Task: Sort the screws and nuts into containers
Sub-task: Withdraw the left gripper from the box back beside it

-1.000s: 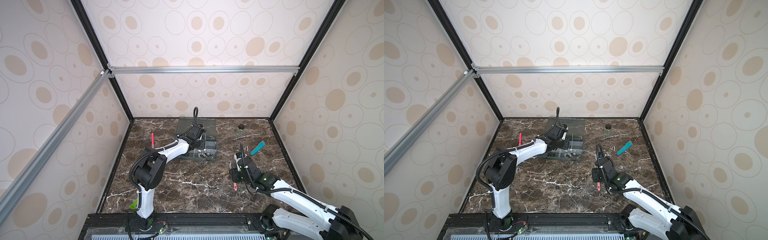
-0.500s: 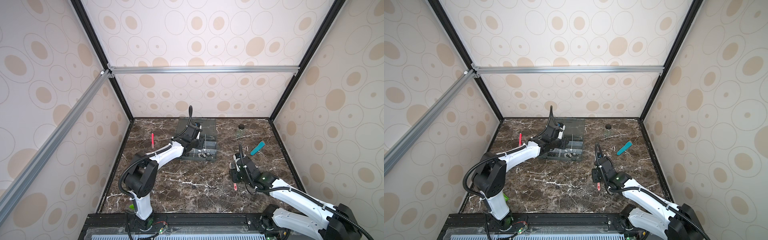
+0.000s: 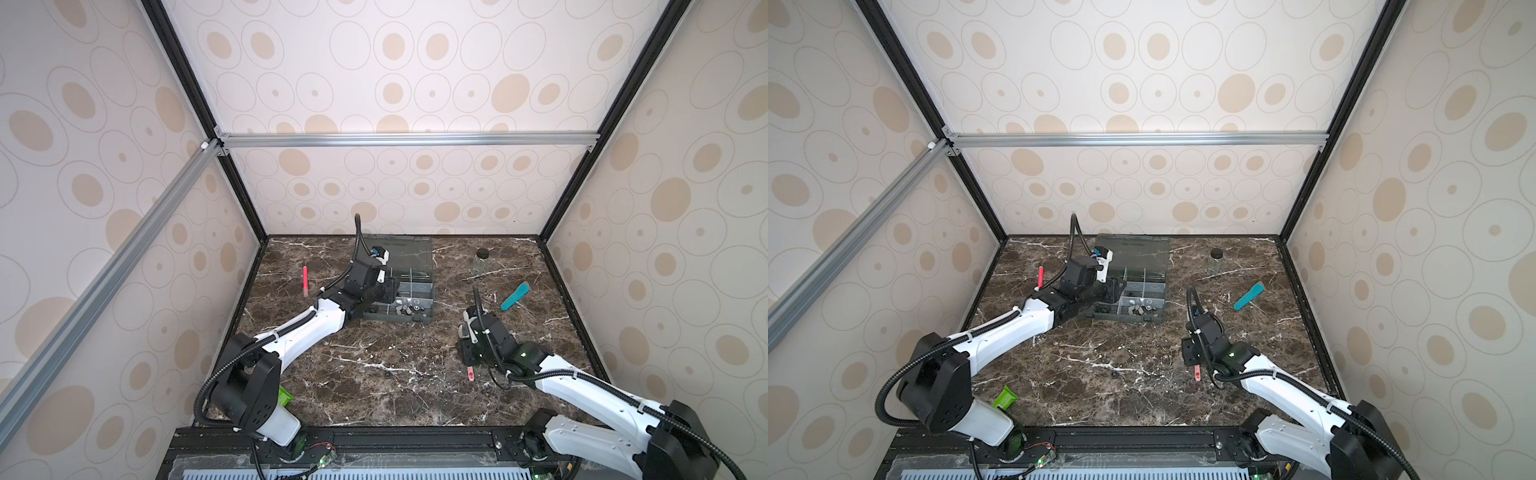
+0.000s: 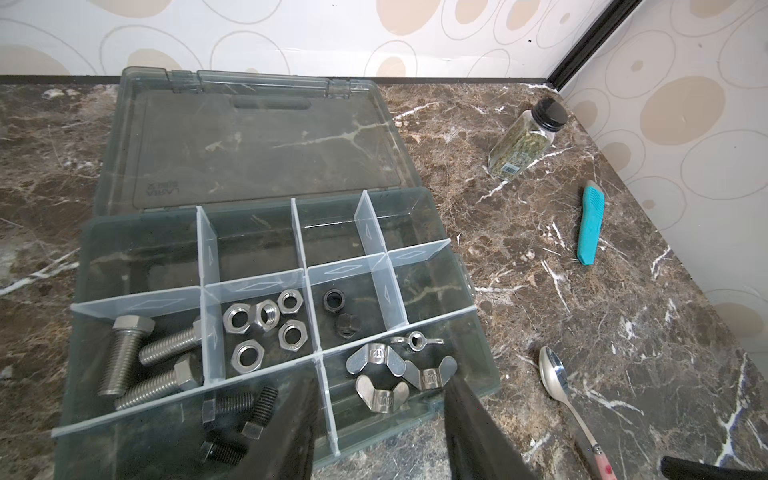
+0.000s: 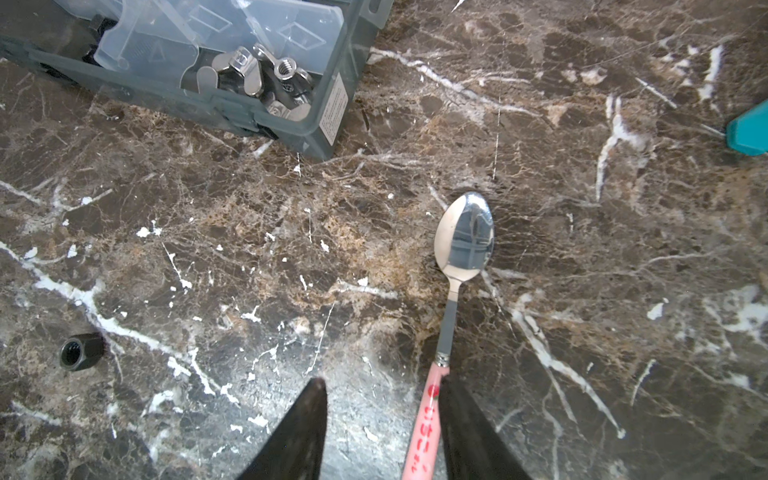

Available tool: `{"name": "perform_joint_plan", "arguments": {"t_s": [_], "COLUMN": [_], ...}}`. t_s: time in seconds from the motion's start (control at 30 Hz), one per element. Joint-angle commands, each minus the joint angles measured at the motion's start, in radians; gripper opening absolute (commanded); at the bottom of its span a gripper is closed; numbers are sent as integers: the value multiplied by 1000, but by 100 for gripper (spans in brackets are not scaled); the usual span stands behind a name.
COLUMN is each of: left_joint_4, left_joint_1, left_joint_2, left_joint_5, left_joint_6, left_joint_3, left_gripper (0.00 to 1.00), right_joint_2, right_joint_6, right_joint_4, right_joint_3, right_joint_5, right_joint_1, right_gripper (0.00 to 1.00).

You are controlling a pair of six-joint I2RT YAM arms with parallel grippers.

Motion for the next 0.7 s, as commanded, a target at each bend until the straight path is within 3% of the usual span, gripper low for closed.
{"name": "perform_joint_plan", "arguments": {"t_s": [0.0,0.67], "left_joint_4": [48,98], "left_joint_1": [13,29], "left_joint_2": [-53,-210], "left_joint_5": [-2,-37], "left_joint_6": [-32,-89], "left_joint_3": [-35,-193], "left_gripper": [50,51], "right_joint_2": [3,70], "right_joint_6": [-7,-19], "right_joint_4": [5,55], "right_joint_3": [30,49], "right_joint_5": [-10,-86], "right_joint_1": [-3,-3], "right_gripper": [47,48]}}
